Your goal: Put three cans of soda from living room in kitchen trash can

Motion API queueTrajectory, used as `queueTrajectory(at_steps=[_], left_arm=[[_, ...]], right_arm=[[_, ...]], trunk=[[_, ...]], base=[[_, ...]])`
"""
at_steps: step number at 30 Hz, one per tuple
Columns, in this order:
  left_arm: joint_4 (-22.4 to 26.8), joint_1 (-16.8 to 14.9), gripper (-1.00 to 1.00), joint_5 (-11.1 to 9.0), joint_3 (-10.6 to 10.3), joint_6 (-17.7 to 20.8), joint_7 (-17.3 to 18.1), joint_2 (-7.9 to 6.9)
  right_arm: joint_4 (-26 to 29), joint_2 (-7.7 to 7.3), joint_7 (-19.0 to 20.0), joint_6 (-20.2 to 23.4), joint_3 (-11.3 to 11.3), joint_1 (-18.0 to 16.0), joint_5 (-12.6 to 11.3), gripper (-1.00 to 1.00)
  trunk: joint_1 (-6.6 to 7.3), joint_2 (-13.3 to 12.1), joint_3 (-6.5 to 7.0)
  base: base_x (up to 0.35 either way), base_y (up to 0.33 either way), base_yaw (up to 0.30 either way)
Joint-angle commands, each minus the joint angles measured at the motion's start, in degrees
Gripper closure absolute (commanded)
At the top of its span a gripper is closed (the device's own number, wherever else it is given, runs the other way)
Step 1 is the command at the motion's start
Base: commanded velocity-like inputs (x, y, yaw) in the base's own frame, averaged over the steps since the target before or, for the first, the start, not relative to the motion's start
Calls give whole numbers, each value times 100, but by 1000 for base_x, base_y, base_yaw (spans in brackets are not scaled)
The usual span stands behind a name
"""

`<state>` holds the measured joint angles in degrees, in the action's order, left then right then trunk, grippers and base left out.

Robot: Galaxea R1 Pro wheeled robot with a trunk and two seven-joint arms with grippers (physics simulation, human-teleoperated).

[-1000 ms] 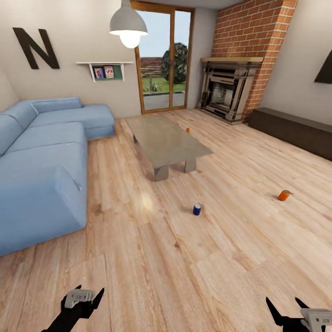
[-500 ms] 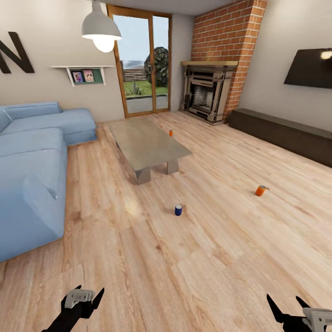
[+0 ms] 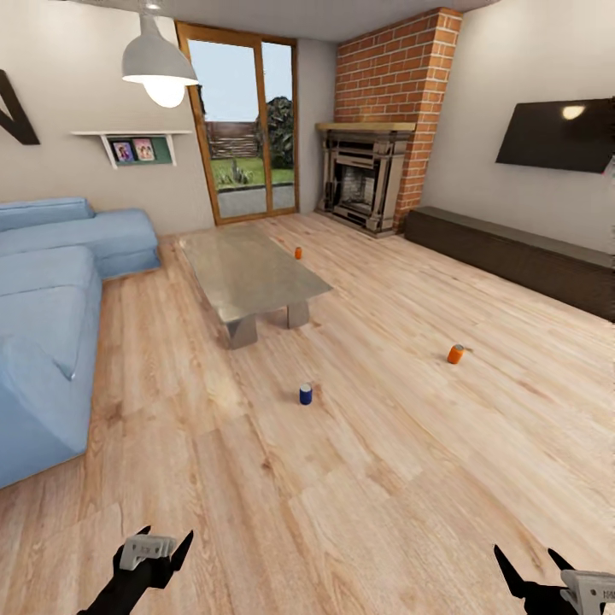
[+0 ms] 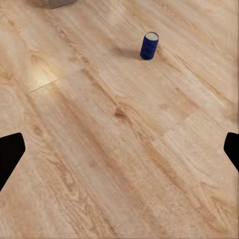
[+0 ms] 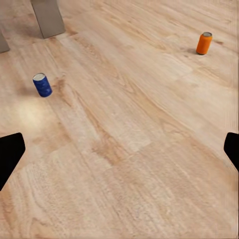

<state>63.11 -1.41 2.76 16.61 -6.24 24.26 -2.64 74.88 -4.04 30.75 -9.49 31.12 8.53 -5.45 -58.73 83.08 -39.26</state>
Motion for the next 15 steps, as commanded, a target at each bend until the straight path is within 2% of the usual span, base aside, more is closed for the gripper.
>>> queueTrajectory(at_steps=[1, 15], left_arm=[[0, 0, -100, 1, 0, -16, 0, 0], [-4, 0, -100, 13, 0, -74, 0, 0]], right_arm=[[0, 0, 0, 0, 0, 0, 0, -100], [0, 8, -63, 12, -30, 0, 1, -100]], trunk=[[0, 0, 9], [0, 0, 84]], base=[[0, -280, -77], [0, -282, -49]])
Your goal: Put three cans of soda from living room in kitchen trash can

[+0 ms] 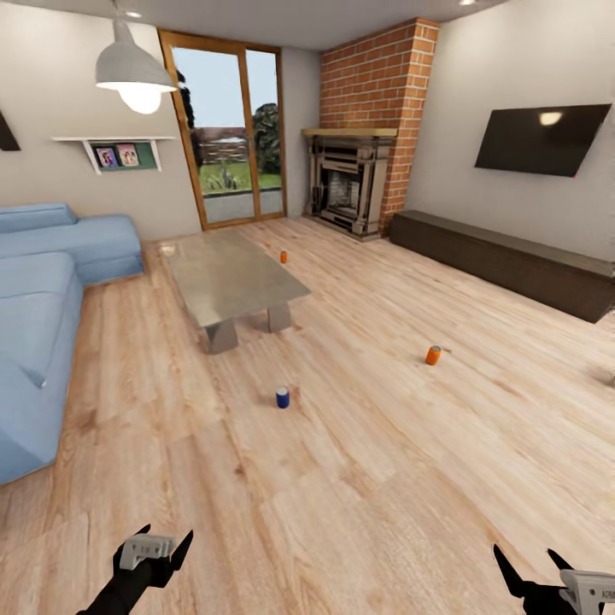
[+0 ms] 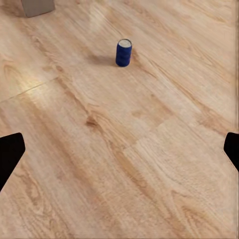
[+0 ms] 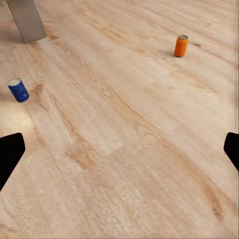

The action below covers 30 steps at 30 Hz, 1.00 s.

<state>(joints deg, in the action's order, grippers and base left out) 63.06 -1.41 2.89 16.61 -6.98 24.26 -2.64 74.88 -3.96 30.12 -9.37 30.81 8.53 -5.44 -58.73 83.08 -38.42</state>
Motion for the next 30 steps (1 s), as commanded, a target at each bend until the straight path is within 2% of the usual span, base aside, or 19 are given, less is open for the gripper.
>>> queueTrajectory(at_steps=[1, 8, 14, 19, 30], left_arm=[[-1, 0, -100, 0, 0, -1, 0, 0], [-4, 0, -100, 1, 0, -4, 0, 0], [-9, 0, -100, 1, 2, -10, 0, 2], [-12, 0, -100, 1, 1, 22, 0, 1], [-13, 0, -100, 6, -8, 55, 123, 0]], right_arm=[[0, 0, -5, 3, -1, 0, -2, -100], [0, 0, -12, 9, 3, 0, -28, -100], [0, 0, -14, 6, 3, 0, -35, -100], [0, 0, -15, 6, 4, 0, -36, -100], [-3, 0, -10, -2, 4, 0, -36, -100]], trunk=[[0, 0, 4], [0, 0, 44], [0, 0, 83], [0, 0, 116], [0, 0, 190]], base=[[0, -282, -66], [0, -261, -138], [-3, -92, -186], [-57, 131, -195], [-103, 280, -198]])
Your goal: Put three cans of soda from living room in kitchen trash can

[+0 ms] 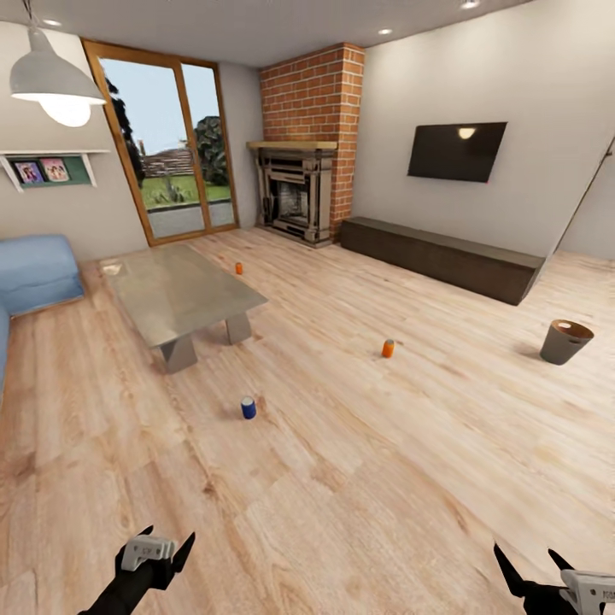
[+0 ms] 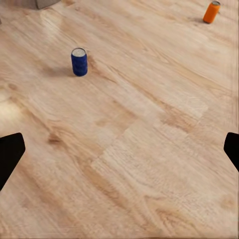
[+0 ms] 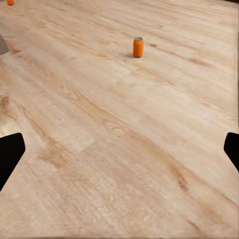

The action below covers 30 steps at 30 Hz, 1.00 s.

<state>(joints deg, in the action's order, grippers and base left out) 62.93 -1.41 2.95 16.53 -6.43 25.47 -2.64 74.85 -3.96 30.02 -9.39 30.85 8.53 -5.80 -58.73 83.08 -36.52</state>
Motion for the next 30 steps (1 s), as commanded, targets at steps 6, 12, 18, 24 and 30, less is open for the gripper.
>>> queueTrajectory(at_steps=[6, 12, 18, 24, 30], left_arm=[[0, 0, -100, 3, -2, 1, 60, 0], [0, 0, -100, 4, -44, -4, 75, 0], [0, 0, -100, 4, -75, -18, 80, -1], [0, 0, -100, 4, -76, -51, 80, 0], [-2, 0, -100, 4, -76, -59, 81, 0]], right_arm=[[0, 0, 3, -1, 0, 0, 0, -100], [-1, 0, 8, -1, -4, 0, 0, -100], [-1, 0, 17, -1, -8, 0, 0, -100], [-3, 7, 55, -12, -16, 0, 6, -100], [-2, 8, 56, -7, -22, 0, 37, -100]], trunk=[[0, 0, 41], [0, 0, 81], [0, 0, 121], [0, 0, 143], [0, 0, 148]], base=[[-111, 302, -198], [-111, 303, -198], [-81, 278, -198], [-16, 76, -109], [-4, 17, -25]])
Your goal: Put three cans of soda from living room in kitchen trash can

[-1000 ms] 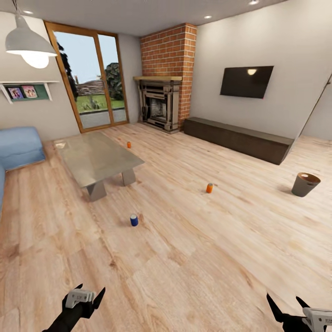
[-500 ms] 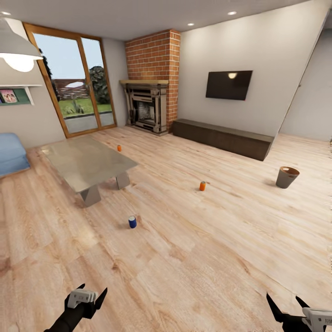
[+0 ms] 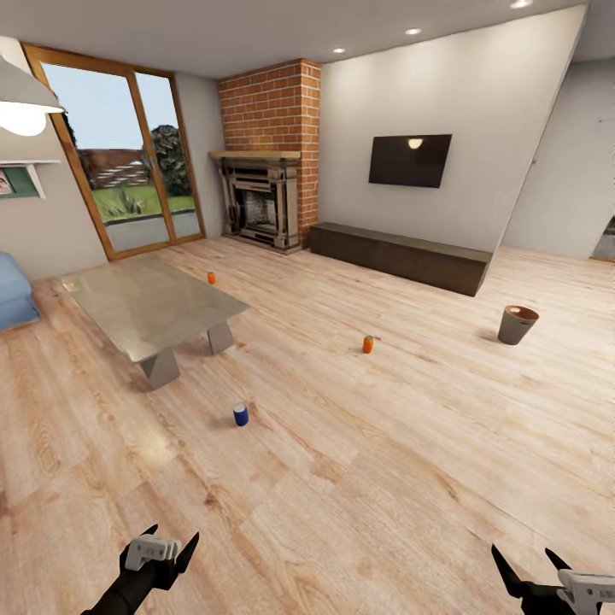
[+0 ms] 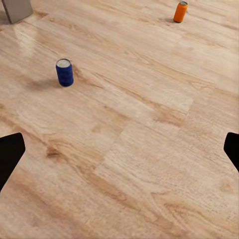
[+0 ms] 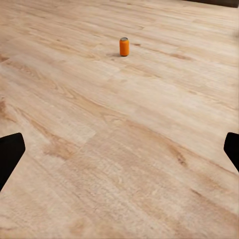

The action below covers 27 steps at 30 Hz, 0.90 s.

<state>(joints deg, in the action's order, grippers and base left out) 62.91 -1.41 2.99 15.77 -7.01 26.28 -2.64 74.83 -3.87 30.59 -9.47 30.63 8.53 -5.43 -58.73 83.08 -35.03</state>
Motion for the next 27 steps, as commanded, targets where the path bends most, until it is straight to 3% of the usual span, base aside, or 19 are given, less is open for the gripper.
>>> queueTrajectory(at_steps=[1, 27], left_arm=[[-1, 0, -100, 0, 1, 0, 0, 0], [-7, 0, -100, 0, 4, -5, -6, 0]], right_arm=[[1, 0, -4, 1, -1, 0, 5, -100], [-2, 1, 7, -4, -2, 0, -33, -100]], trunk=[[0, 0, 0], [0, 0, 22]], base=[[-1, 6, -9], [0, 1, -18]])
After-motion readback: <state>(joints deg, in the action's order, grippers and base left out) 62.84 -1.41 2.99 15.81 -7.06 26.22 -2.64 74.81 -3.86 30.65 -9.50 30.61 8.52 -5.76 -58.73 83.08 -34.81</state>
